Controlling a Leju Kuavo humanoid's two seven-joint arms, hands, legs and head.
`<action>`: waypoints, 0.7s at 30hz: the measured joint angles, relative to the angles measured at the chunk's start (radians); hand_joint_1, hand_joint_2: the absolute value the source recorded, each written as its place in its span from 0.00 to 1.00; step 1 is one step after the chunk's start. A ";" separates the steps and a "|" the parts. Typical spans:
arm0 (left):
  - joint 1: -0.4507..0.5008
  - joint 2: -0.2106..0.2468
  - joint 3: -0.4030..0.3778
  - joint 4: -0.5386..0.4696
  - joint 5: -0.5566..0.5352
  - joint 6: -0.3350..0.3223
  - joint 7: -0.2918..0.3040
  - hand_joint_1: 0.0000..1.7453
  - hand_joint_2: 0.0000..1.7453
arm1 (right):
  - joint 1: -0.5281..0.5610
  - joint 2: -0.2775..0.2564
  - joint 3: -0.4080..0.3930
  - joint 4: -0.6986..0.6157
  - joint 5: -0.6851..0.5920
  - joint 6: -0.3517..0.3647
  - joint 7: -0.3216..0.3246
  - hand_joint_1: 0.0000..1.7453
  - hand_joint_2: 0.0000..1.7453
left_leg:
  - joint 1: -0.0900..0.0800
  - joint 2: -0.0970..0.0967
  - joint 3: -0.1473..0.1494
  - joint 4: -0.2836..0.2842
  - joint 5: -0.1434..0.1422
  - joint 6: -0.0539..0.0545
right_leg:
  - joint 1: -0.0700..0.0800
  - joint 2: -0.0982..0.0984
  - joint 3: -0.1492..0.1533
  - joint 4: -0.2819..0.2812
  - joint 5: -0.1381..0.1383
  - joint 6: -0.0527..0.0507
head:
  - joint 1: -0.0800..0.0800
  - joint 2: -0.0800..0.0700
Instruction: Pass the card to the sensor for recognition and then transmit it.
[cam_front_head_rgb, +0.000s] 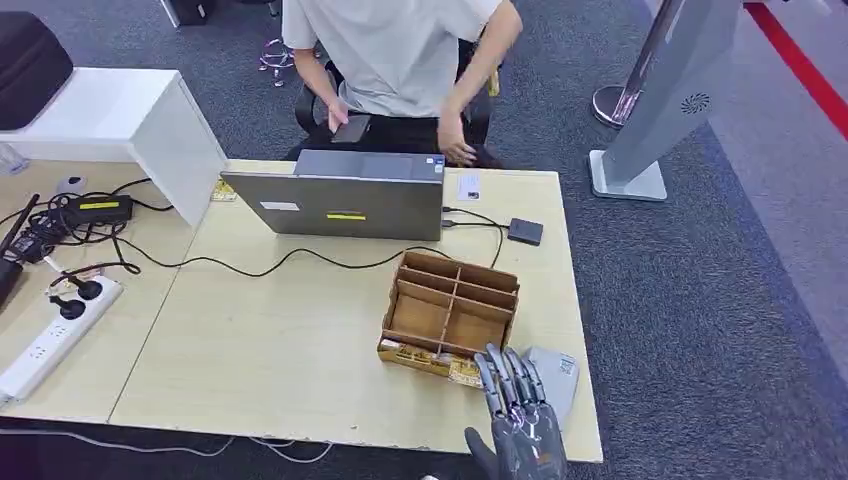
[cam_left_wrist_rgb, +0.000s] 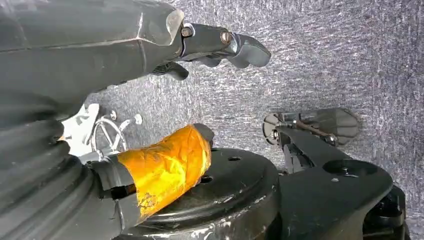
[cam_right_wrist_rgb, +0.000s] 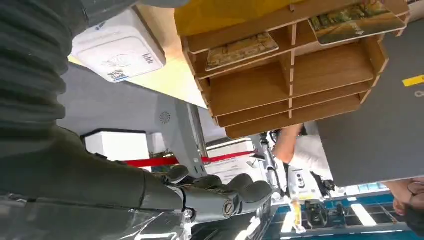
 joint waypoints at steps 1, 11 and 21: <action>0.000 0.000 0.000 0.000 -0.002 0.000 -0.001 0.00 1.00 | -0.005 0.000 0.000 0.008 0.000 0.000 -0.007 0.00 1.00 | 0.000 0.000 0.000 0.000 0.000 0.000 | 0.000 0.000 0.000 0.000 0.000 0.000 | 0.000 0.000; -0.001 -0.002 0.000 0.000 -0.018 -0.001 -0.008 0.00 1.00 | -0.042 0.048 -0.043 0.085 0.003 0.000 -0.086 0.00 1.00 | 0.000 0.000 0.000 0.000 0.000 0.000 | 0.000 0.000 0.000 0.000 0.000 0.000 | 0.000 0.000; -0.001 -0.003 0.000 0.000 -0.024 -0.003 -0.008 0.00 1.00 | -0.062 0.093 -0.084 0.133 0.003 0.000 -0.121 0.00 1.00 | 0.000 0.000 0.000 0.000 0.000 0.000 | 0.000 0.000 0.000 0.000 0.000 0.000 | 0.000 0.000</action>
